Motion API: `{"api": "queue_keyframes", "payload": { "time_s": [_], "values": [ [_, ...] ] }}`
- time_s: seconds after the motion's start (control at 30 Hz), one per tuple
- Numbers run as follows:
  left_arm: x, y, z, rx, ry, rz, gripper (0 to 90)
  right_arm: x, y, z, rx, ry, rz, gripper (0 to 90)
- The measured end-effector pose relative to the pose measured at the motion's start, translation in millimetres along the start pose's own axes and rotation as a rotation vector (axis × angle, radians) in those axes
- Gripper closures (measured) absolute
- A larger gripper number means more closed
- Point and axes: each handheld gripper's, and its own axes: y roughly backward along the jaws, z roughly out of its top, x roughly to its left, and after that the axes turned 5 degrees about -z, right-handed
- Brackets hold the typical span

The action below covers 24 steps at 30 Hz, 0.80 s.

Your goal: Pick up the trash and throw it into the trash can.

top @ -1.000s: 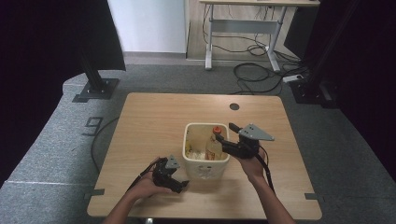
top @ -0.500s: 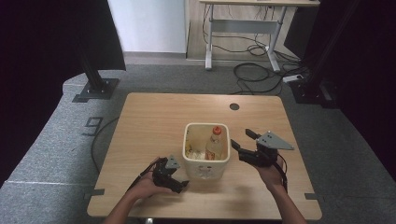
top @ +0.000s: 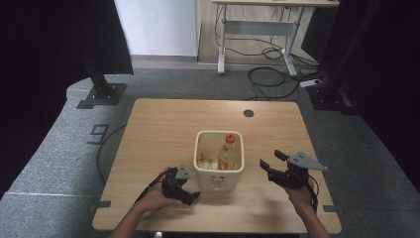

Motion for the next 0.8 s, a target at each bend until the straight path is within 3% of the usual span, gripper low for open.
{"api": "queue_keyframes", "payload": {
  "time_s": [0.33, 0.8],
  "values": [
    [0.0, 0.0, 0.0, 0.000, 0.000, 0.000, 0.0, -10.2, -0.9, -24.4, 0.064, -0.019, -0.029, 29.5],
    [0.1, 0.0, 0.0, 0.000, -0.001, -0.001, 0.0, -7.3, -2.3, -25.9, 0.073, -0.003, -0.026, 29.1]
  ]
}}
